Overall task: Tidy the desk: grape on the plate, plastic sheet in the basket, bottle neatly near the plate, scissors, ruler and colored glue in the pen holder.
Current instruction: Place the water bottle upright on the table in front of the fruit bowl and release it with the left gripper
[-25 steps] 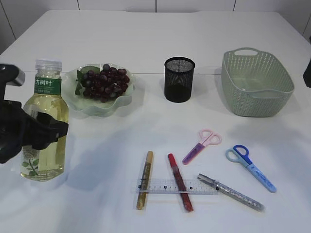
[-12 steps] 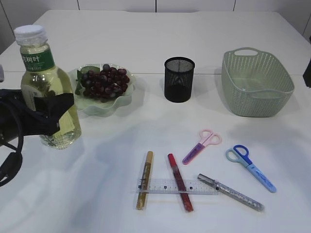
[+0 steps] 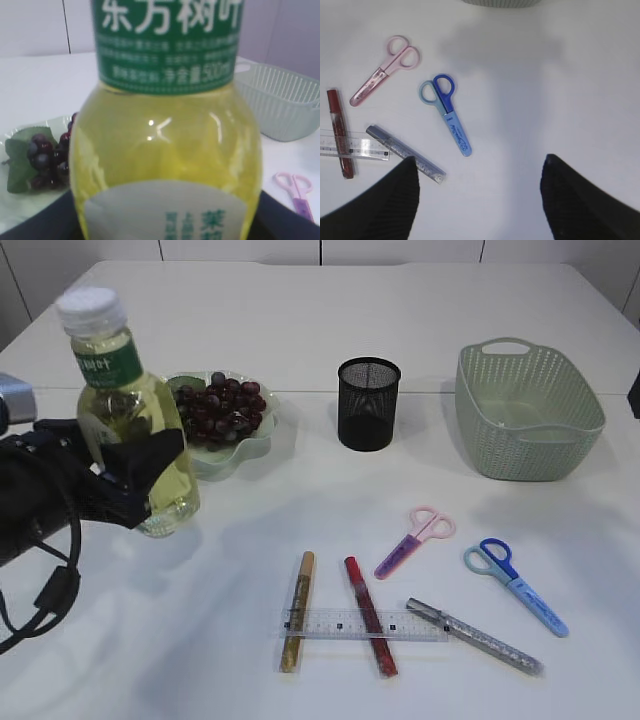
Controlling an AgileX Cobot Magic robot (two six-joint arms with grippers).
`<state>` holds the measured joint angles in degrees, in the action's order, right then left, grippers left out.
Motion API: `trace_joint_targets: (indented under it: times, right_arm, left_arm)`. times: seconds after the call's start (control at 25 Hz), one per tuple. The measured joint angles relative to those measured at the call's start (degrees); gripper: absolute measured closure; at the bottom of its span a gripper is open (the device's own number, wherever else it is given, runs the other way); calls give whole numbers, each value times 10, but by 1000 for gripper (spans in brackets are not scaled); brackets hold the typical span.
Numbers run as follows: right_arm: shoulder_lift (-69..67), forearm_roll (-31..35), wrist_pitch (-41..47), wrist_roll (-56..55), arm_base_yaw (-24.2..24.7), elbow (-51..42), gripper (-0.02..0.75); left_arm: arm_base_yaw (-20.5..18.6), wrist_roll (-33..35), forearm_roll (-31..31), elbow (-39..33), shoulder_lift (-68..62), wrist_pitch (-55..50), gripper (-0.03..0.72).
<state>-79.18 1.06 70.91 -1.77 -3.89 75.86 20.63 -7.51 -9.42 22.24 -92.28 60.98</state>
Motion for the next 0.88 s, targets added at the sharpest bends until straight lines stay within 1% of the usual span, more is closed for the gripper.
trace_joint_targets:
  times: [0.12, 0.32, 0.72, 0.88]
  right_arm:
    - [0, -1, 0, 0, 0, 0, 153]
    - [0, -1, -1, 0, 0, 0, 153]
    - [0, -1, -1, 0, 0, 0, 153]
    - [0, -1, -1, 0, 0, 0, 153]
  left_arm:
    - [0, 4, 10, 13, -39, -4, 256]
    - [0, 23, 30, 56, -101, -1, 256]
    - [0, 27, 53, 117, -221, 0, 256]
    - [0, 28, 73, 131, -248, 21, 250]
